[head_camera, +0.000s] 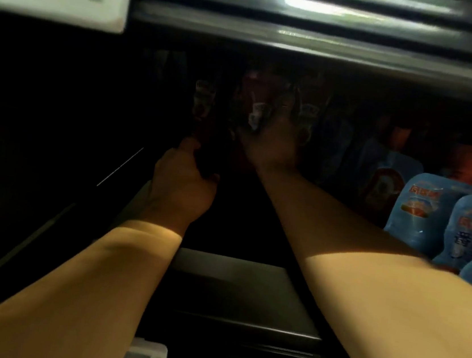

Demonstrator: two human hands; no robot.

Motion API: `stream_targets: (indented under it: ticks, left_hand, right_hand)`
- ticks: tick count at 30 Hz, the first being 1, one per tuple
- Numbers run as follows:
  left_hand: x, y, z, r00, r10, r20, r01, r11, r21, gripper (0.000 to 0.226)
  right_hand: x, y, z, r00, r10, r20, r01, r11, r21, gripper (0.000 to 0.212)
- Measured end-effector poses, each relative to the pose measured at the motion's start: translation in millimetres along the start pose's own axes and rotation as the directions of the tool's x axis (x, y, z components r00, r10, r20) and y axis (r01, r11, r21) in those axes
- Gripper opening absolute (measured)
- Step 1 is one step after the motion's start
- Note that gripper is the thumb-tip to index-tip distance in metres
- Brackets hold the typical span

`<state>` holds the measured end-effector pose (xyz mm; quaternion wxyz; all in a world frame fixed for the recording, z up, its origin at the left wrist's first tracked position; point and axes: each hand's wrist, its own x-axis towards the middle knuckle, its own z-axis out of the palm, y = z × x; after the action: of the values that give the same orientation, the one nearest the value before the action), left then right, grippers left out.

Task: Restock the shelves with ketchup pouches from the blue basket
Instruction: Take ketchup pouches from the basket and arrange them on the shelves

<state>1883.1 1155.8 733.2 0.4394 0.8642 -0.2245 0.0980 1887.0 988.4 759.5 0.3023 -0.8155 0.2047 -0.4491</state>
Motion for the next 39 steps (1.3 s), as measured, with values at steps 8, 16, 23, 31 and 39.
stream_targets:
  ticks: [8,16,23,31,39]
  left_hand:
    - [-2,2,-1,0.997,-0.059,0.055,0.060,0.998,-0.008,0.039]
    - [-1,3,-2,0.994,-0.090,0.063,0.089,0.996,0.022,0.041]
    - [74,18,20,0.967,-0.126,0.221,0.087,0.980,0.180,0.078]
    - [91,5,72,0.923,0.030,0.384,-0.167,0.930,0.328,0.087]
    - [98,1,66,0.934,-0.060,0.351,-0.094,0.909,0.406,0.071]
  right_hand:
    - [11,27,0,0.997,0.073,0.003,-0.070,0.973,-0.222,0.101]
    - [15,43,3,0.947,0.321,-0.019,-0.316,0.915,-0.252,0.123]
    - [29,60,17,0.940,0.341,-0.025,-0.340,0.926,-0.163,0.111]
    - [25,62,14,0.960,0.278,0.001,-0.276,0.951,-0.142,0.099]
    - [25,47,7,0.971,0.233,0.057,-0.217,0.953,-0.209,0.040]
